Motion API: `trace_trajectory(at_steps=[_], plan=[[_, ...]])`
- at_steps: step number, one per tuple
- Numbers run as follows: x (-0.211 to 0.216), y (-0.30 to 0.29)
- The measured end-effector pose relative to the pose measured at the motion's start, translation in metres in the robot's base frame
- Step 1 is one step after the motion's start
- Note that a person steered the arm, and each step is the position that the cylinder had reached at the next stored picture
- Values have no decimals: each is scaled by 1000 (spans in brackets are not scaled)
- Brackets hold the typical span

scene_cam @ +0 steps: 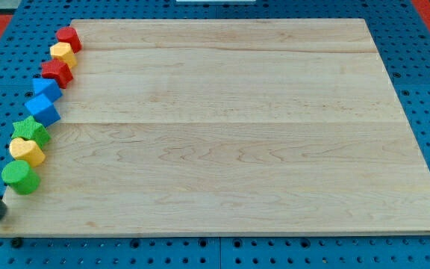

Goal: Move the green circle towards the top right of the board

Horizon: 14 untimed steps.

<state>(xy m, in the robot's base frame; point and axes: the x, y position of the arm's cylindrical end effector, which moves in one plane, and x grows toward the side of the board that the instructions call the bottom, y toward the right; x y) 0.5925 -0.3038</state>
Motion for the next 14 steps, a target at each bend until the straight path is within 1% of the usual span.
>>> trace_trajectory(at_steps=[1,2,3,4,5,6,7,8,9,10,11,12,13,14], plan=[[-10,1],[-45,24],[-46,22],[-57,22],[-67,34],[-65,75],[-70,160],[-52,254],[-56,294],[-108,382],[-147,452],[-182,446],[-144,421],[-91,303]])
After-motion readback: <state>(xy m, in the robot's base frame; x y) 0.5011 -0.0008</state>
